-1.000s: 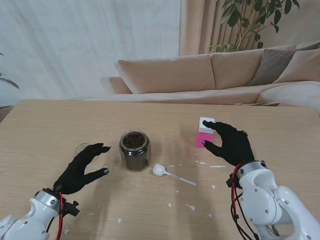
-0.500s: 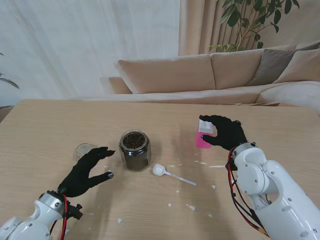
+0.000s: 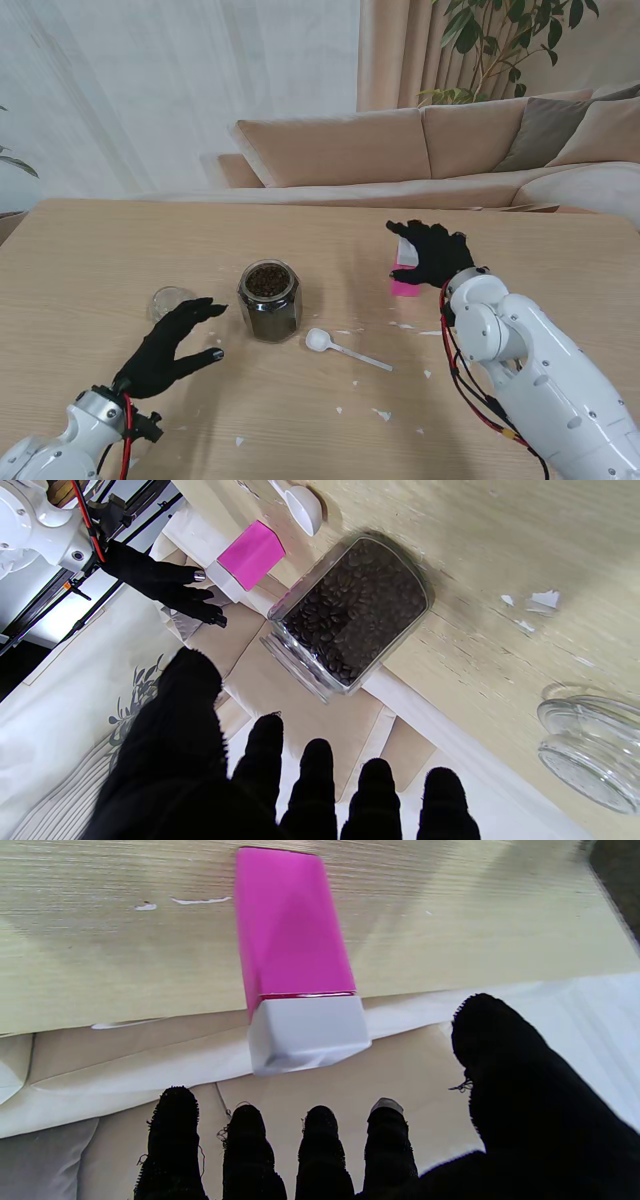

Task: Portion coffee beans from the glass jar into the coffee jar

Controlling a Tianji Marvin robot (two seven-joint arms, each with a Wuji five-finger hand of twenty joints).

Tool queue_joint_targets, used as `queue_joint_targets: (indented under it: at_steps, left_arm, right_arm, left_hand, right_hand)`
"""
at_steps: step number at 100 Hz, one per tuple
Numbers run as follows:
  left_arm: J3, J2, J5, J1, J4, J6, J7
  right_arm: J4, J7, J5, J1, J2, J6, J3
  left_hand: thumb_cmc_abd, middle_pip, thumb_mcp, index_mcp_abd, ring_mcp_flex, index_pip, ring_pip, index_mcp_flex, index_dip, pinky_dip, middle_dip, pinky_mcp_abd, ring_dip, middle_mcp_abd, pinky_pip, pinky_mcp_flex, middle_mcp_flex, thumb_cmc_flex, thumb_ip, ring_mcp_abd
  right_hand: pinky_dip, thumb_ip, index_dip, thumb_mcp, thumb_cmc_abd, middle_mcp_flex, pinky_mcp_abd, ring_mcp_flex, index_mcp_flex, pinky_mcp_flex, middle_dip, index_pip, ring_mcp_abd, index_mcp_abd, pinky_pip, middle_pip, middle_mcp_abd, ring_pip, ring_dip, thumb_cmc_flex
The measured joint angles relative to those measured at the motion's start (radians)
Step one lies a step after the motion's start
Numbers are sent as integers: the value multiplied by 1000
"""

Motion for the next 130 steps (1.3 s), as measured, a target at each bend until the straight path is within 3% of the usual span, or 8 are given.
queue_joint_targets:
  at_steps: [17,41,50,64,79,96,108,130]
  left_arm:
    - [-4,0,3,3,4,-5,1]
    - [-8,0,13,14,3,-5,5]
    - [-11,0,16,18,1,-4,5]
    - [-13,-1,21,22,-1,-3,8]
    - [-14,-1,21,27,-5,-2,11]
    - [-15,-2,20,29,-6,-2,15]
    - [-17,-3,19,30,-6,-4,17]
    - [-26,-4,15,32,-6,-13,15]
  right_arm:
    - [66,-60,16,33,-7,37,-25]
    - [146,-40,87,96,-10,41,-55]
    - [175,-36,103,121,-11,41,-71]
    - [218,-53,101,149,-13,33,-94]
    - [256,-82,108,165,-18,17,-108]
    - [294,-144,141,172,-29,-29,-109]
    - [315,-191,159,176,-38,-56,-108]
    - [292,-216,155,159,-47,-67,-86]
  left_hand:
    - [0,0,0,0,0,0,0,0,0,-10,0,0,0,0,-9,0,0,0,0,0]
    - [0,0,-11,0,0,0,0,0,0,-11,0,1,0,0,-10,0,0,0,0,0]
    - [0,0,-11,0,0,0,0,0,0,-20,0,1,0,0,-10,0,0,0,0,0]
    - [0,0,-11,0,0,0,0,0,0,-21,0,1,0,0,-10,0,0,0,0,0]
    - [0,0,-11,0,0,0,0,0,0,-22,0,1,0,0,-10,0,0,0,0,0]
    - [0,0,-12,0,0,0,0,0,0,-22,0,1,0,0,-10,0,0,0,0,0]
    - [0,0,-12,0,0,0,0,0,0,-22,0,1,0,0,-10,0,0,0,0,0]
    - [0,0,-12,0,0,0,0,0,0,-22,0,1,0,0,-10,0,0,0,0,0]
  right_hand:
    - [0,0,13,3,0,0,13,-1,0,4,2,-31,15,0,0,-15,10,1,-1,0]
    - [12,0,62,12,0,1,13,34,0,53,50,-31,25,1,67,39,24,52,9,0]
    - [53,0,88,16,-4,1,13,89,0,100,77,-14,26,1,154,111,26,102,50,1]
    - [117,0,100,41,-53,1,3,161,0,174,167,131,26,7,328,277,31,260,140,12]
    - [150,0,126,212,-126,1,-40,237,1,270,291,303,27,36,492,513,34,417,207,43]
    - [151,-60,182,352,-211,94,-96,366,125,436,367,496,-3,111,621,671,38,556,246,93]
    - [137,-74,200,386,-277,220,-127,490,223,570,373,588,-15,137,656,688,63,598,248,117]
    - [113,-195,171,398,-382,342,-138,626,324,718,382,655,-5,153,699,679,98,645,282,158]
